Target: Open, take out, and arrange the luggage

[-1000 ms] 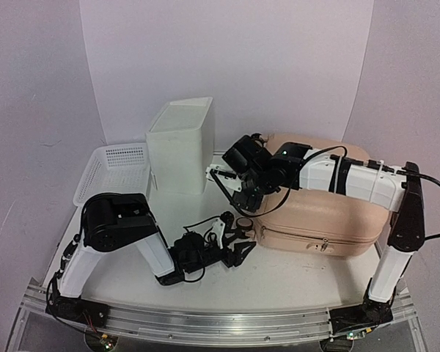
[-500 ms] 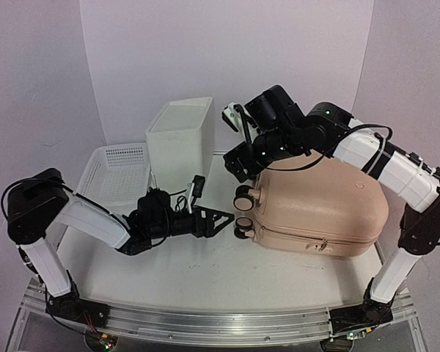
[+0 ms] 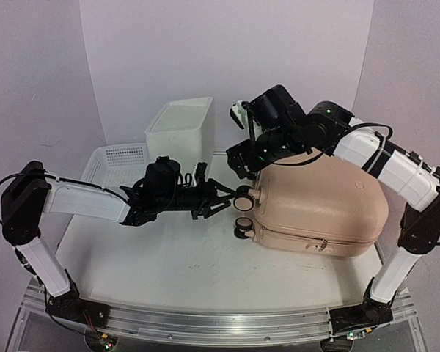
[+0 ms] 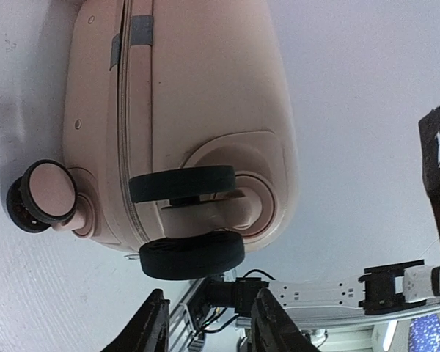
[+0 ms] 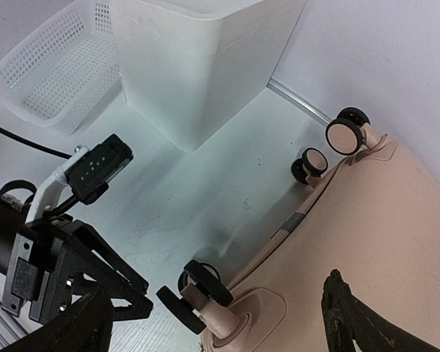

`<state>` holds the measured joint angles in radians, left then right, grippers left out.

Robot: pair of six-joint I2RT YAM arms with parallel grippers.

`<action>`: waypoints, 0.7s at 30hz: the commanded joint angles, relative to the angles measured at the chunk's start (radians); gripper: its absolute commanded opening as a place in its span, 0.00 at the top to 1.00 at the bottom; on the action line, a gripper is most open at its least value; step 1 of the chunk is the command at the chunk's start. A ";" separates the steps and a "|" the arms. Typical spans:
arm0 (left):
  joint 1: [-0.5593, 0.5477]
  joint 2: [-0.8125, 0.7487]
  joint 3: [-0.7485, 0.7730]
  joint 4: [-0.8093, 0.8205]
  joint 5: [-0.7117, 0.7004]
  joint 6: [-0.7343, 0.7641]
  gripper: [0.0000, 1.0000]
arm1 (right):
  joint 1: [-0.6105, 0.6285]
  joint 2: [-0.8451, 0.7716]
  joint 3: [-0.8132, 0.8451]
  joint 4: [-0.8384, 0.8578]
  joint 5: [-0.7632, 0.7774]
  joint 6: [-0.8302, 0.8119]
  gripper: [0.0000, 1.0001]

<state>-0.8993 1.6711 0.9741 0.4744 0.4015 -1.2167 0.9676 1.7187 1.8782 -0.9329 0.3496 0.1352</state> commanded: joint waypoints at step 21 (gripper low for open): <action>-0.021 0.221 0.218 0.014 -0.100 0.335 0.85 | -0.161 0.162 0.134 -0.100 -0.322 0.026 0.28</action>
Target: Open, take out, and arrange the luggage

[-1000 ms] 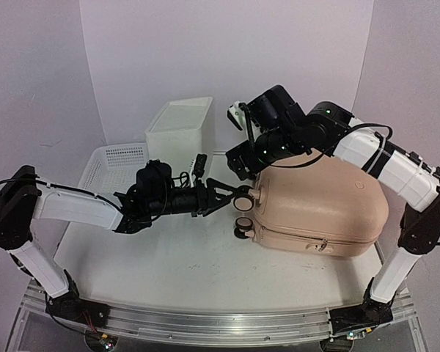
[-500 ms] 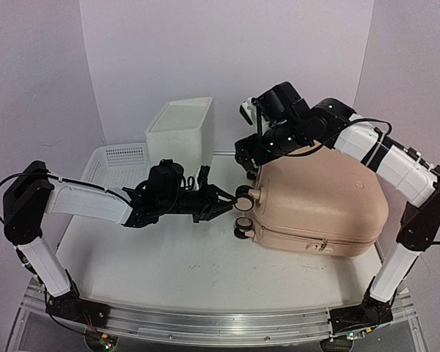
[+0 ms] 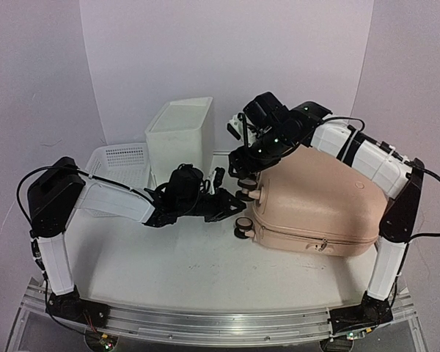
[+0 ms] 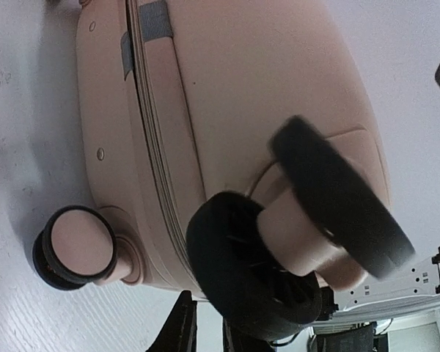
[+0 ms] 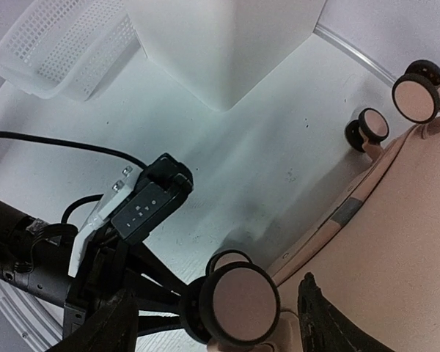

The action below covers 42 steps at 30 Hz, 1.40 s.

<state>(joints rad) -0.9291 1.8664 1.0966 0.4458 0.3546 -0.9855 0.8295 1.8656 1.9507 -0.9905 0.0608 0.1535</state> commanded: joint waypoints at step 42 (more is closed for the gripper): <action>0.015 0.019 0.131 0.044 0.007 0.079 0.80 | -0.026 -0.222 -0.265 0.011 -0.246 -0.629 0.02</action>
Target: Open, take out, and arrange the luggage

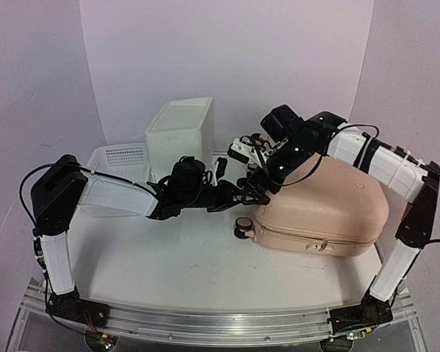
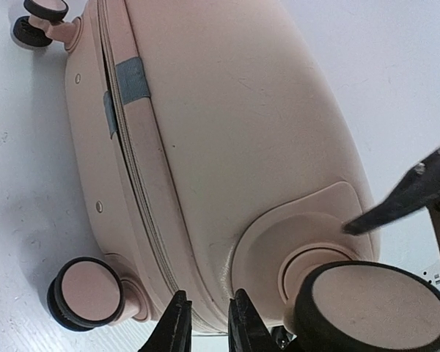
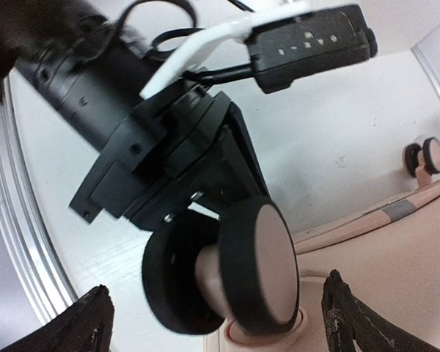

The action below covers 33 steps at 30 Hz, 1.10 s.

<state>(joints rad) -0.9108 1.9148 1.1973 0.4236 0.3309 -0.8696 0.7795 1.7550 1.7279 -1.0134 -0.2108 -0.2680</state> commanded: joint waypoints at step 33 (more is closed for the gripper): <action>-0.138 -0.244 -0.448 0.352 -0.083 0.614 0.19 | -0.042 0.019 -0.019 0.150 -0.151 -0.290 0.87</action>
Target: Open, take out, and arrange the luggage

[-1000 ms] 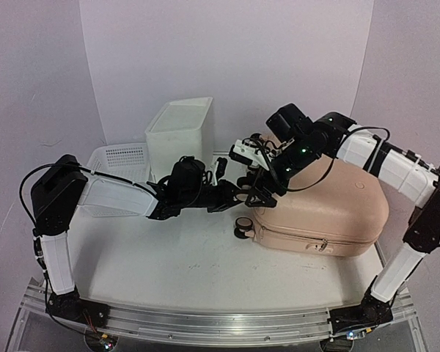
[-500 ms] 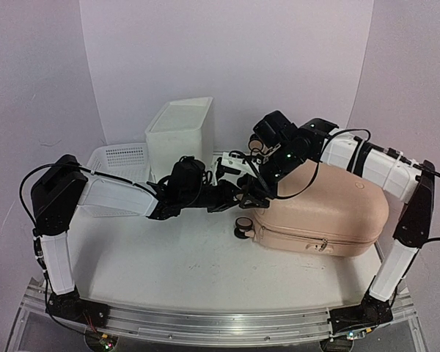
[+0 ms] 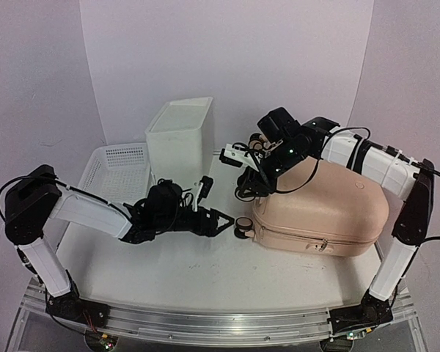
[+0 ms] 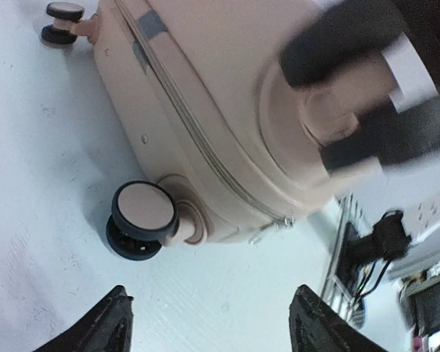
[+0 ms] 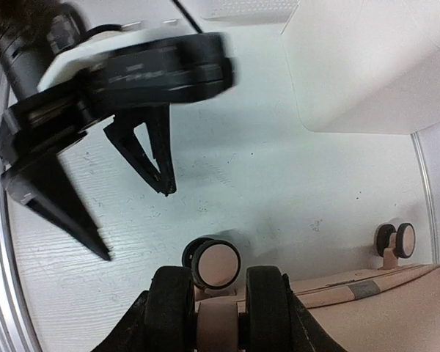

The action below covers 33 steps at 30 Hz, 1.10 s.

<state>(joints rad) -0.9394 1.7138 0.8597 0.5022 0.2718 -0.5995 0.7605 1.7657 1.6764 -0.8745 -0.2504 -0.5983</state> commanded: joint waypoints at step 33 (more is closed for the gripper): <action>-0.285 0.494 0.316 0.300 -0.626 0.260 0.48 | -0.029 0.009 0.052 0.039 -0.054 0.186 0.93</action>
<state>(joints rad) -1.2327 2.1948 1.1038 0.8158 -0.3157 -0.3458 0.7334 1.7882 1.7020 -0.8845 -0.3141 -0.5152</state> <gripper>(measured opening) 0.568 0.485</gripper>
